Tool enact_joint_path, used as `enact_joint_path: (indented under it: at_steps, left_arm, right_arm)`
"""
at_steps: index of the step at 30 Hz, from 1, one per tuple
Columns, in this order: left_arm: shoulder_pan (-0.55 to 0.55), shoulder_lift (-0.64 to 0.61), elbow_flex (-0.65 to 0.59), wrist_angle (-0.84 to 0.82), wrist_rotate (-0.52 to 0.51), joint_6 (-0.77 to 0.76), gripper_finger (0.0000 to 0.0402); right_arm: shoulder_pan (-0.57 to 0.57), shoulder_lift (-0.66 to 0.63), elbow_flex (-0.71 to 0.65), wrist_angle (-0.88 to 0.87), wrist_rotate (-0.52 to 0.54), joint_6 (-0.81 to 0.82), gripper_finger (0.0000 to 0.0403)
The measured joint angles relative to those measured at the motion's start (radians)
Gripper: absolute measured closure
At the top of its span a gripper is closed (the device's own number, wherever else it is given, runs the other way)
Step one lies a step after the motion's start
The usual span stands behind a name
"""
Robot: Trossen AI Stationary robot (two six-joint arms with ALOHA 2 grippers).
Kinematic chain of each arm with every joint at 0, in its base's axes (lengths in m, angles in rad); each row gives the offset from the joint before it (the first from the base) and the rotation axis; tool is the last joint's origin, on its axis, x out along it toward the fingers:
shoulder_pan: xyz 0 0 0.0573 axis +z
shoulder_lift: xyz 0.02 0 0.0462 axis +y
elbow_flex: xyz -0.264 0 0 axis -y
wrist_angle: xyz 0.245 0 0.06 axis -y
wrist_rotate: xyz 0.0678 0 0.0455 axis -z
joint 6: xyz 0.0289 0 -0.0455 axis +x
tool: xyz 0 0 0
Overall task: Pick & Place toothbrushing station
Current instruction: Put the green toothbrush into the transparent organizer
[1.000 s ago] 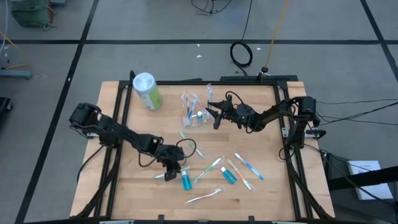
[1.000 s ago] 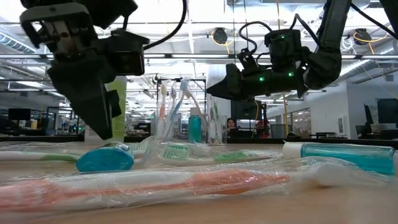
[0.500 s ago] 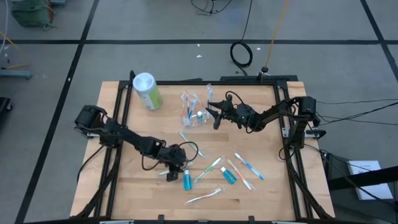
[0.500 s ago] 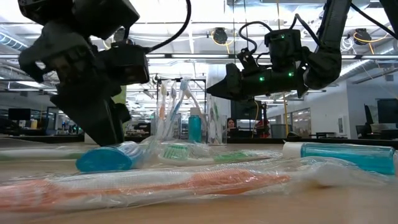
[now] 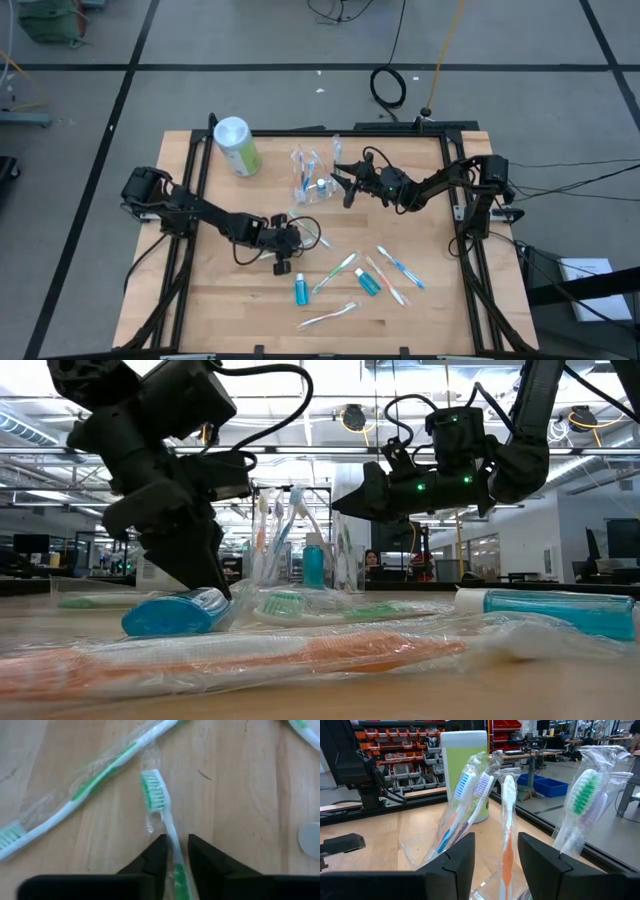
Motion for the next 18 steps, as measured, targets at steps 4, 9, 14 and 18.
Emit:
enact_joint_path:
  at_steps: [4, 9, 14, 18]
  left_arm:
    - [0.002, 0.000, 0.000, -0.004, -0.001, 0.002, 0.0385]
    - [-0.013, -0.023, -0.005, 0.062, -0.050, 0.067, 0.0391]
    - [-0.009, -0.169, -0.004, 0.095, -0.264, 0.147, 0.0393]
    - [0.015, -0.291, -0.004, 0.129, -0.445, 0.251, 0.0400]
  right_arm:
    - [0.001, 0.000, 0.000, 0.000, -0.001, 0.000, 0.0261]
    - [-0.001, -0.039, 0.000, -0.050, -0.133, -0.091, 0.0261]
    - [-0.002, -0.180, 0.000, -0.264, -0.146, -0.197, 0.0261]
    - [-0.003, -0.308, 0.000, -0.413, -0.104, -0.223, 0.0261]
